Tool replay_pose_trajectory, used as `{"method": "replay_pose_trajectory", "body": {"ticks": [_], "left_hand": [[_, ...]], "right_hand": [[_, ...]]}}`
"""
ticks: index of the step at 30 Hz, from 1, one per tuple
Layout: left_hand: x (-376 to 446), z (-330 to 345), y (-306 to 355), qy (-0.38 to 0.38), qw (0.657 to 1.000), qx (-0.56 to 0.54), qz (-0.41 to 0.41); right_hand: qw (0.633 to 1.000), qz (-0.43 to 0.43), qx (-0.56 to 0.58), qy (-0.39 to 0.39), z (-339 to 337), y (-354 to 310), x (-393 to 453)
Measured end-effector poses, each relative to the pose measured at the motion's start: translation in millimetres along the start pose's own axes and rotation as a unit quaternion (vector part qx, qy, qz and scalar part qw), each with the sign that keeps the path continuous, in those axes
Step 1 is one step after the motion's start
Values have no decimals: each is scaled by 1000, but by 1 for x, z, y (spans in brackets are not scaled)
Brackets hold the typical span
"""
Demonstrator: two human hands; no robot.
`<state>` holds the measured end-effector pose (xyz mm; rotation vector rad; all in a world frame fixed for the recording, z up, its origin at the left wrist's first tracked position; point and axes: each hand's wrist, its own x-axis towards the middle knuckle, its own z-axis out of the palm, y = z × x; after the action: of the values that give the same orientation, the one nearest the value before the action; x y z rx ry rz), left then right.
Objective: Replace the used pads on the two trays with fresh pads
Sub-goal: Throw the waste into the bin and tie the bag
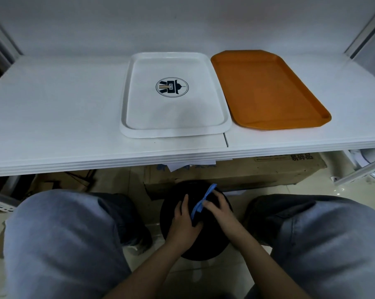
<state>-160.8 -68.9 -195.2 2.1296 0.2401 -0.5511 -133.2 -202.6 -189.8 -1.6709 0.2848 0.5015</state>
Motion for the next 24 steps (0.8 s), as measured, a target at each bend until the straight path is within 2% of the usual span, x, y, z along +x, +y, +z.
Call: {"method": "replay_pose_trajectory", "body": {"ticks": [3, 11, 16, 18, 19, 20, 22, 23, 24], "left_hand": [[4, 1, 1, -25, 999, -32, -6], [14, -4, -8, -77, 997, 7, -31], [14, 1, -15, -87, 995, 38, -37], [17, 3, -18, -88, 995, 43, -35], [18, 4, -19, -91, 995, 35, -34], [19, 5, -20, -92, 995, 24, -35], [21, 6, -22, -93, 995, 5, -44], [22, 7, -23, -96, 994, 2, -44], [22, 7, -24, -99, 994, 3, -40]], "right_hand": [[998, 10, -63, -19, 12, 12, 5], [996, -14, -69, 46, 27, 28, 22], [997, 3, -73, 16, 35, 39, 25], [994, 11, -109, 1, 37, 45, 24], [984, 15, -178, 4, 36, 47, 22], [958, 22, -285, 9, 34, 48, 21], [856, 6, -516, 27, 30, 46, 16], [816, -10, -578, 23, 29, 43, 14], [803, -8, -595, 14, 29, 42, 13]]}}
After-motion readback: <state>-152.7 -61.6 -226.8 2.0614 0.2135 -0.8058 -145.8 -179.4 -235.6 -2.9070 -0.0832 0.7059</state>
